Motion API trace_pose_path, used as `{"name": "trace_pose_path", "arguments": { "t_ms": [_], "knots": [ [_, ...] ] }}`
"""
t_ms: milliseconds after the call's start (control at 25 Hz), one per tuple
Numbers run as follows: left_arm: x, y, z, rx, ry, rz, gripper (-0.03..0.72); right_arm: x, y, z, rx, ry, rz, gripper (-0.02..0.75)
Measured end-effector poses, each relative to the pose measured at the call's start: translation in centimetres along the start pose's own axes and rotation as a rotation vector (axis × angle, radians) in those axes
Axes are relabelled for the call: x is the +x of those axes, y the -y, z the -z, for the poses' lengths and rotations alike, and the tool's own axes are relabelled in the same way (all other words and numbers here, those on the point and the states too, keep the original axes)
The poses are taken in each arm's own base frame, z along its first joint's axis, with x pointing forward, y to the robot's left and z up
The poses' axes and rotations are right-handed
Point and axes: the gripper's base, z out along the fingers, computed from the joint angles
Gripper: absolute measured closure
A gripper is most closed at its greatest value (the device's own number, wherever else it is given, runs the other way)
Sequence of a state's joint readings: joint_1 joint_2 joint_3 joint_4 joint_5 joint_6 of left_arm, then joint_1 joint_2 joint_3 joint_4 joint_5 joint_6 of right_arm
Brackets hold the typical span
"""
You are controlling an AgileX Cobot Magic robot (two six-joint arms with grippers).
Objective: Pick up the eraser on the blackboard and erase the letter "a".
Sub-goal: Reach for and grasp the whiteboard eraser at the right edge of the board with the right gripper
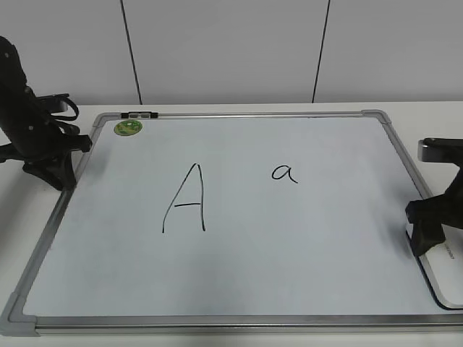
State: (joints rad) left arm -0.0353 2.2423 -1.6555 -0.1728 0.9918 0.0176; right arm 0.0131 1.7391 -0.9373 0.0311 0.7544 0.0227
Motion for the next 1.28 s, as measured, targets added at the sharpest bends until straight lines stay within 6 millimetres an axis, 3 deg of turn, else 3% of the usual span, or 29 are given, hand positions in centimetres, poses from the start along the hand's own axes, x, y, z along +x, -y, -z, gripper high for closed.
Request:
{"name": "trace_pose_path", "arguments": {
  "t_ms": [560,880,1280],
  "knots": [
    [0.0,0.0,0.0,0.0,0.0,0.0,0.571,-0.1,0.0,0.0,0.0,0.013,0.0,0.111],
    [0.0,0.0,0.0,0.002,0.0,0.001,0.569,-0.1,0.0,-1.2,0.002,-0.029,0.0,0.122],
    [0.0,0.1,0.0,0.007,0.0,0.004,0.568,0.0,0.1,-1.2,0.009,-0.038,0.01,0.202]
  ]
}}
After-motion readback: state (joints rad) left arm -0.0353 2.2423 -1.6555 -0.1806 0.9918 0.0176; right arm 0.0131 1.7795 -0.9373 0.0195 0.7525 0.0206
